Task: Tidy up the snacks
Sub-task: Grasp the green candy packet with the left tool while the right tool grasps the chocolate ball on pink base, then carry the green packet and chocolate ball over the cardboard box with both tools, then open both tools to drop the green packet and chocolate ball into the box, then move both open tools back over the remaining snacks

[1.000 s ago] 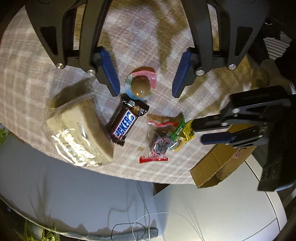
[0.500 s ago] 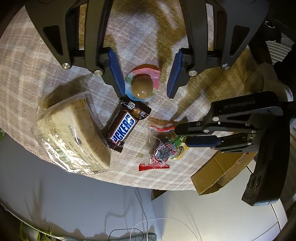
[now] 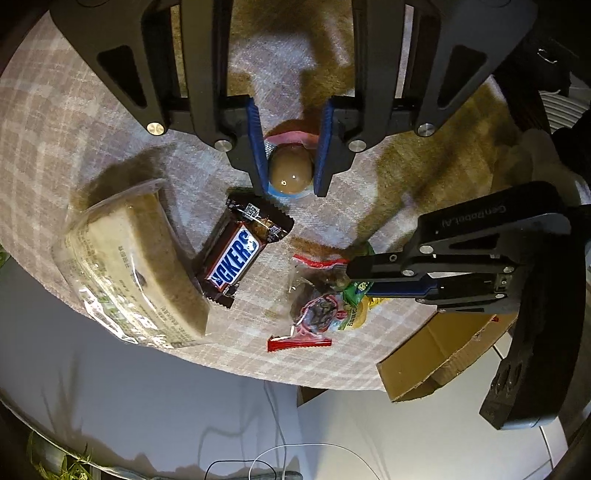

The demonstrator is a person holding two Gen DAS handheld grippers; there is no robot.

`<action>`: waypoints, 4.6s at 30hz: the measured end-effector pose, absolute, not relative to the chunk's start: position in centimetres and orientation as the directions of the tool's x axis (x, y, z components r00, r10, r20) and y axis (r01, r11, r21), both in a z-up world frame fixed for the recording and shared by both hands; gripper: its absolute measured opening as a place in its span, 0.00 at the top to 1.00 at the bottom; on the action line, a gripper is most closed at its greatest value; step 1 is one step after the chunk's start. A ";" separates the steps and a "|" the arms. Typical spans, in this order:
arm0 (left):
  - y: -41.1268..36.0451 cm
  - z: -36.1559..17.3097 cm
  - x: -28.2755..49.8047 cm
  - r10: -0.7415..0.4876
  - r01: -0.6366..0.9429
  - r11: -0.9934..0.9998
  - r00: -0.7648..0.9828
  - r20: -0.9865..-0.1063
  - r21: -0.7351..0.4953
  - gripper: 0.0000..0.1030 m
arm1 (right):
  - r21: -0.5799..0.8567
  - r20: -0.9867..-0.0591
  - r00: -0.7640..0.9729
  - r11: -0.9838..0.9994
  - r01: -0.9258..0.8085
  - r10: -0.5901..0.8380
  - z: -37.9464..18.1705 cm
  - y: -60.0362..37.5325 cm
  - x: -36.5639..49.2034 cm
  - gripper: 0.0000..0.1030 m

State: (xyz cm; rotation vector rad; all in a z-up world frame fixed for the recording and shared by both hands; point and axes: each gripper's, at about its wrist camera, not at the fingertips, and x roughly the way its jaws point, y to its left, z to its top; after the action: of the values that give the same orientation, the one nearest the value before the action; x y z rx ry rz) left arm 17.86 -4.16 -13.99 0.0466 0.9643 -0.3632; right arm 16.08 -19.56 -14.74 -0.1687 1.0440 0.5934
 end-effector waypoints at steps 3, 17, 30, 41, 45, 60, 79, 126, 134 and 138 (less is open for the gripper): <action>-3.8 -13.7 17.5 -0.281 0.323 0.939 0.521 -0.806 -0.119 0.81 | 0.135 -0.852 0.367 0.834 -0.535 0.374 -14.8 -19.5 15.8 0.75; -2.6 -10.7 15.2 -0.292 0.324 0.939 0.569 -0.769 -0.117 0.81 | 0.125 -0.830 0.409 0.841 -0.527 0.380 -11.6 -19.5 13.8 0.75; 1.1 -7.5 12.3 -0.272 0.282 0.953 0.638 -0.720 -0.109 0.81 | 0.103 -0.793 0.445 0.811 -0.576 0.417 -7.4 -16.0 12.8 0.75; 6.6 -6.0 10.5 -0.224 0.202 0.973 0.682 -0.696 -0.116 0.81 | 0.094 -0.759 0.444 0.756 -0.648 0.475 -5.2 -10.0 12.8 0.75; 8.5 -5.9 10.2 -0.203 0.169 0.978 0.692 -0.693 -0.118 0.81 | 0.092 -0.752 0.435 0.733 -0.674 0.495 -4.8 -7.4 13.2 0.75; 14.7 -6.7 9.9 -0.133 0.073 0.991 0.698 -0.703 -0.115 0.81 | 0.090 -0.762 0.375 0.660 -0.746 0.528 -5.2 1.6 15.1 0.75; 19.0 -8.2 9.9 -0.066 -0.038 0.991 0.680 -0.730 -0.125 0.74 | 0.147 -0.770 0.318 0.639 -0.755 0.553 -6.8 6.4 17.7 0.74; 8.7 -5.7 10.8 -0.209 0.160 0.978 0.702 -0.681 -0.135 0.39 | 0.144 -0.733 0.495 0.817 -0.558 0.466 -3.1 -11.8 17.6 0.13; 4.8 -6.4 11.9 -0.259 0.225 0.964 0.675 -0.690 -0.142 0.39 | 0.158 -0.759 0.484 0.843 -0.514 0.437 -4.6 -16.5 17.4 0.13; 3.0 -7.2 12.9 -0.278 0.248 0.958 0.658 -0.700 -0.147 0.39 | 0.192 -0.773 0.466 0.859 -0.474 0.430 -6.0 -18.3 17.5 0.13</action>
State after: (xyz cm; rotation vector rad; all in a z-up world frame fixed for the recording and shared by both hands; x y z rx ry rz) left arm 12.88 3.00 -7.23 -0.0401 0.7989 -0.2978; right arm 17.50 -18.35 -6.02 -0.0516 0.9336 0.5548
